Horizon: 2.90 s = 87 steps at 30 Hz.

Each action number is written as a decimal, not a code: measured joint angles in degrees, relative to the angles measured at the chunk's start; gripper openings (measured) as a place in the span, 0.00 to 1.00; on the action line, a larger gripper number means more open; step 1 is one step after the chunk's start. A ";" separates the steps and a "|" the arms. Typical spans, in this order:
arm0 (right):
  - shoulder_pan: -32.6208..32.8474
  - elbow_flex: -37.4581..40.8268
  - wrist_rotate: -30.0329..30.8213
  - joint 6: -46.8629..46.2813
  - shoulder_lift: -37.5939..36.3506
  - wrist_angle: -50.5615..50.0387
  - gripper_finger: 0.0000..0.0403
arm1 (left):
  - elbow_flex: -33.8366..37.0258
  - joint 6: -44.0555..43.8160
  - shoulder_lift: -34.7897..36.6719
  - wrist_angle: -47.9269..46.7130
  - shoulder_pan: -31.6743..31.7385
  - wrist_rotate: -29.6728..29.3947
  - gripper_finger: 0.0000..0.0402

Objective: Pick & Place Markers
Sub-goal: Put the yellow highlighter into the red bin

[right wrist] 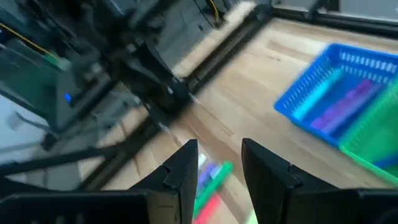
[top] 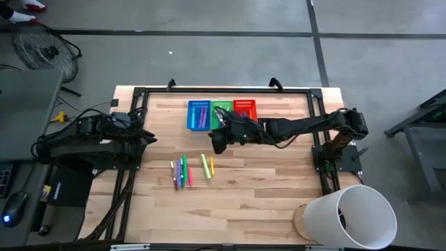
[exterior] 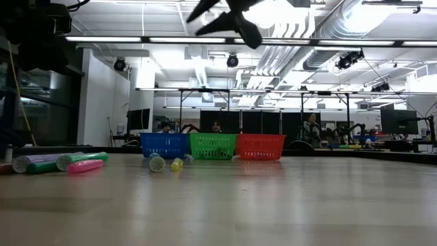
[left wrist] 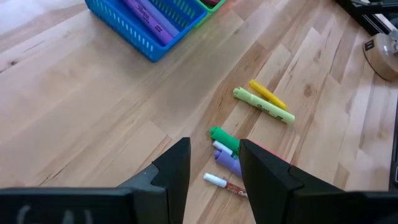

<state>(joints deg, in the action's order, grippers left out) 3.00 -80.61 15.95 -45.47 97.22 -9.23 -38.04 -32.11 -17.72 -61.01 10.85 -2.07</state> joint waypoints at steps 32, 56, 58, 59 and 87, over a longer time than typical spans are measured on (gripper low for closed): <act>-0.76 -32.86 5.79 -3.60 18.67 -23.57 0.28 | 0.00 0.75 0.02 -0.57 -0.02 0.13 0.34; -0.74 -47.09 -4.11 -15.93 35.34 -34.49 0.28 | 0.00 0.85 0.01 -0.98 -0.02 0.17 0.34; -0.74 -47.09 -5.38 -17.41 36.40 -37.06 0.28 | 0.00 0.88 0.02 -1.00 -0.02 0.17 0.34; -0.77 -47.09 -5.97 -18.04 36.74 -38.26 0.28 | 0.00 1.00 0.02 -1.03 -0.02 0.17 0.34; -0.08 -47.02 -11.99 -28.83 42.22 -54.57 0.55 | 0.00 1.85 0.02 -3.68 -0.01 0.52 0.34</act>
<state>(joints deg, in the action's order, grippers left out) 2.92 -127.63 3.96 -74.30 139.44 -63.80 -38.04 -30.26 -17.69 -64.69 10.84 -1.54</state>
